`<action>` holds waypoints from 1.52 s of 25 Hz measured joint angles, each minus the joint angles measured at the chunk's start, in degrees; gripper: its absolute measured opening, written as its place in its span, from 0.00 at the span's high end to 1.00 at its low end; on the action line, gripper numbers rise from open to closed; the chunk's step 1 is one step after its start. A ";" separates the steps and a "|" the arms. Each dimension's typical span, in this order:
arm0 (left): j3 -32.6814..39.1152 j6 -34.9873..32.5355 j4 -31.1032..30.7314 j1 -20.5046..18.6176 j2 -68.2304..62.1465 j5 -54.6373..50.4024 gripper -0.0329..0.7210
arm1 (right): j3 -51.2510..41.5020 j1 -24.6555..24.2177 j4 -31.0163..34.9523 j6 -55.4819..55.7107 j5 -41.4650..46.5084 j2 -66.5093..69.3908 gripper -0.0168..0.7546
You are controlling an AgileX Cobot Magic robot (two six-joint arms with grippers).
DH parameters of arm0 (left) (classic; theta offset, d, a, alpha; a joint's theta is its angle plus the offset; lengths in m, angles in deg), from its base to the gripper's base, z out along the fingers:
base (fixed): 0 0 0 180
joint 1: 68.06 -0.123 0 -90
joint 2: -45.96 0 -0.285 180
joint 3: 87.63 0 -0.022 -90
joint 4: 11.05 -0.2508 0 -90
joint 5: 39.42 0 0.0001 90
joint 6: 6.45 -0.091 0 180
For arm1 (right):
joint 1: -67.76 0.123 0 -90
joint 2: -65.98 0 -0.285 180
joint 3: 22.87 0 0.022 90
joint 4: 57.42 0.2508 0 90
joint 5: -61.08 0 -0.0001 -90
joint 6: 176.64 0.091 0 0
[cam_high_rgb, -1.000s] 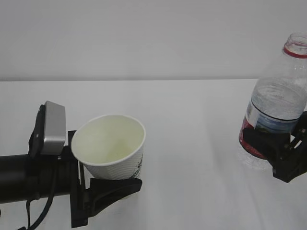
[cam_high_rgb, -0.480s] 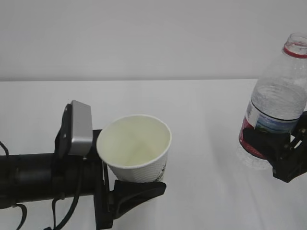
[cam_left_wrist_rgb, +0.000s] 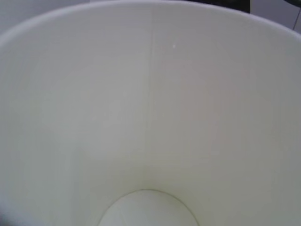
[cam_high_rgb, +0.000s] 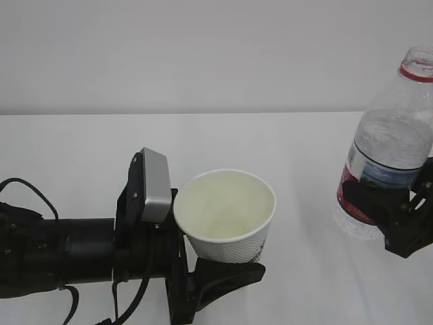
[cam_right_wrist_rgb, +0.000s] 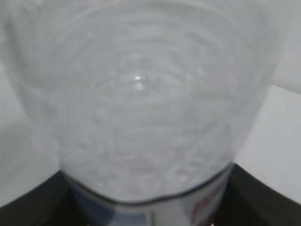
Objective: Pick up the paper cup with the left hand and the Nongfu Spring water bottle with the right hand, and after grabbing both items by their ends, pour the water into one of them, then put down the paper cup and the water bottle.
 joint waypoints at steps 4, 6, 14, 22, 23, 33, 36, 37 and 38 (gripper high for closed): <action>-0.36 0.24 0.24 0.31 -0.09 -0.73 0.16 | 0.00 0.00 0.00 0.00 0.00 0.00 0.34; -0.59 0.24 0.22 0.52 -0.09 -2.41 0.16 | 0.00 0.00 0.00 0.00 0.00 0.00 0.34; -2.38 0.44 0.10 3.47 -0.09 -4.53 0.16 | 0.00 0.00 -0.19 0.00 0.00 0.00 0.34; -2.49 0.44 0.10 3.56 -0.09 -4.53 0.16 | 0.24 0.00 -2.99 0.00 0.00 0.00 0.34; -2.49 0.56 0.10 3.56 -0.09 -4.53 0.16 | 0.47 0.00 -3.32 0.00 0.00 0.00 0.34; -2.49 1.33 -0.01 3.56 -0.09 -4.12 0.16 | 4.64 0.00 -8.22 0.00 1.91 0.00 0.34; -2.49 1.31 -0.01 3.56 -0.09 -3.89 0.17 | 5.54 0.00 -10.26 0.00 2.13 0.00 0.34; -2.49 1.31 -0.01 3.56 -0.09 -3.89 0.17 | 5.78 0.00 -10.64 0.00 2.13 0.00 0.34; -2.49 1.31 -0.01 3.56 -0.09 -3.89 0.17 | 6.06 0.00 -10.89 0.00 2.13 0.00 0.34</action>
